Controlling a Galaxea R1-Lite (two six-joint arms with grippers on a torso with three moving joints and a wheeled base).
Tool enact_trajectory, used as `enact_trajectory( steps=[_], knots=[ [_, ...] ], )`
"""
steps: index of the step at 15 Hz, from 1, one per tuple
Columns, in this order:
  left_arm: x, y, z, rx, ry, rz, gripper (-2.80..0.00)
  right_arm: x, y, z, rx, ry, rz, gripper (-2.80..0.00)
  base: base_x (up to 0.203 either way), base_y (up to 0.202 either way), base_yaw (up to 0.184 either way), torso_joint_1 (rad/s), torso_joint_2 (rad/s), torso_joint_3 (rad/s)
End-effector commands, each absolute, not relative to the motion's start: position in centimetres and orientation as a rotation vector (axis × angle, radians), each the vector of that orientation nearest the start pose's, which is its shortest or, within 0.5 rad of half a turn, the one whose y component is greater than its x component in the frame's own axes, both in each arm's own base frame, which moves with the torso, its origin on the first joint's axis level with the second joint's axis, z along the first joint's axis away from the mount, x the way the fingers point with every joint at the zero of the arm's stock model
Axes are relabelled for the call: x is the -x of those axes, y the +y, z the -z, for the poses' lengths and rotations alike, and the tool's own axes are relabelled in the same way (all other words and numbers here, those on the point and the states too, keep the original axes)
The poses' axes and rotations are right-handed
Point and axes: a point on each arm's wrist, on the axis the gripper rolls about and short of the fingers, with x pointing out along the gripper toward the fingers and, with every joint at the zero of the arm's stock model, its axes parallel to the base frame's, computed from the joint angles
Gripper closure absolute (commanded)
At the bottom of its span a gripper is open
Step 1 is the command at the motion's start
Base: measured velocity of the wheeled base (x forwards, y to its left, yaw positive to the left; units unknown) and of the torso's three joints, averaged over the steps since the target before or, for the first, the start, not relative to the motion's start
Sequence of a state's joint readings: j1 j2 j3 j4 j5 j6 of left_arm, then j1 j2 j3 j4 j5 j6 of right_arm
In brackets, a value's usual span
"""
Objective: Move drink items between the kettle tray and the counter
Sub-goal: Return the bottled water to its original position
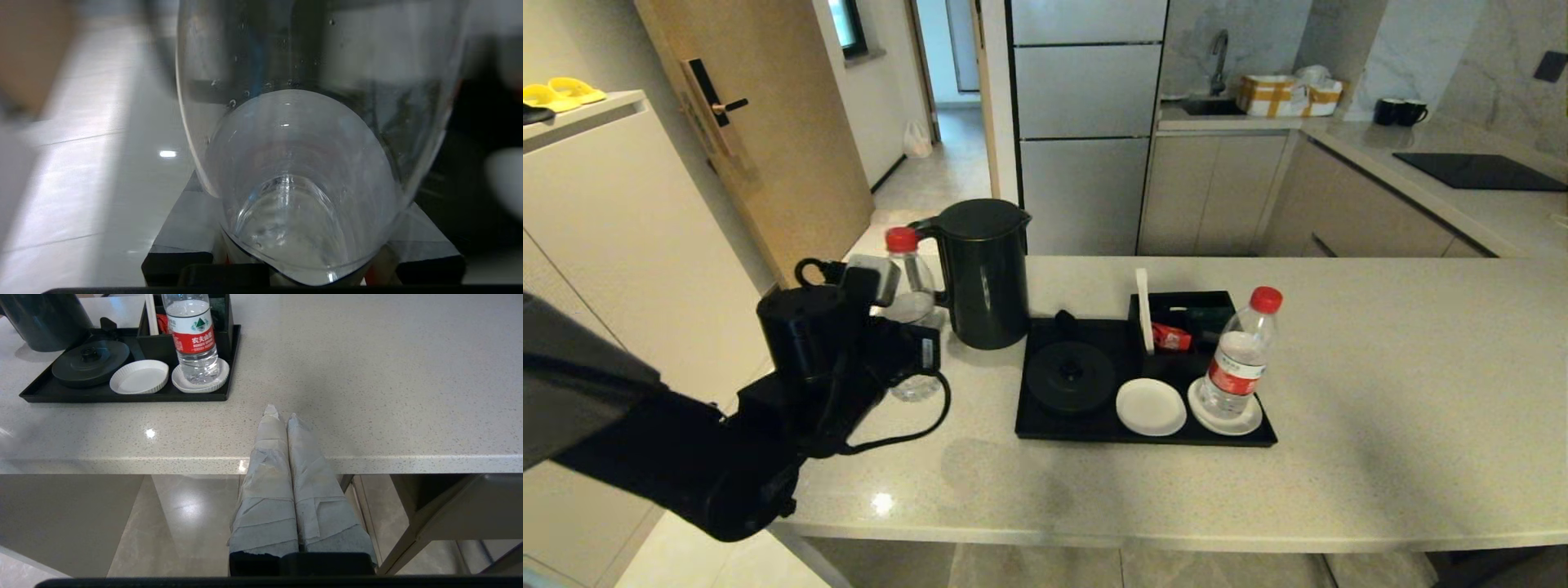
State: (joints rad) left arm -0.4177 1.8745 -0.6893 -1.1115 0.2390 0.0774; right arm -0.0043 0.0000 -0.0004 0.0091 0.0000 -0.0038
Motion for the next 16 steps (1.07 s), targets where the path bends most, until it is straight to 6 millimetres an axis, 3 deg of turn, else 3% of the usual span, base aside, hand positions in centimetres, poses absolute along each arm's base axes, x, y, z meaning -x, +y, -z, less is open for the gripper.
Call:
enact_trajectory(
  steps=[1,4,6,10,12,16],
  knots=[
    [-25.5,-16.1,-18.1,-0.074,0.035,0.342,0.00,2.3,0.0,-7.5,0.004,0.008,0.005,0.00,0.000,0.000,0.000,0.000,0.00,0.000],
    [-22.9,-20.2,-19.0,-0.045,0.074,0.501,0.00,2.3,0.0,-7.5,0.003,0.007,0.003,0.00,0.000,0.000,0.000,0.000,0.00,0.000],
    [-22.7,-22.2,-18.8,-0.034,0.091,0.547,0.00,2.3,0.0,-7.5,0.003,0.008,0.004,0.00,0.000,0.000,0.000,0.000,0.00,0.000],
    [-24.0,-28.9,-16.9,-0.044,0.091,0.577,0.00,2.3,0.0,-7.5,0.003,0.008,0.003,0.00,0.000,0.000,0.000,0.000,0.00,0.000],
    [-25.4,-32.2,-14.8,-0.060,0.100,0.545,0.00,2.3,0.0,-7.5,0.003,0.006,0.003,0.00,0.000,0.000,0.000,0.000,0.00,0.000],
    [-27.2,-36.9,-12.8,-0.066,0.091,0.529,0.00,2.3,0.0,-7.5,0.004,0.006,0.003,0.00,0.000,0.000,0.000,0.000,0.00,0.000]
  ],
)
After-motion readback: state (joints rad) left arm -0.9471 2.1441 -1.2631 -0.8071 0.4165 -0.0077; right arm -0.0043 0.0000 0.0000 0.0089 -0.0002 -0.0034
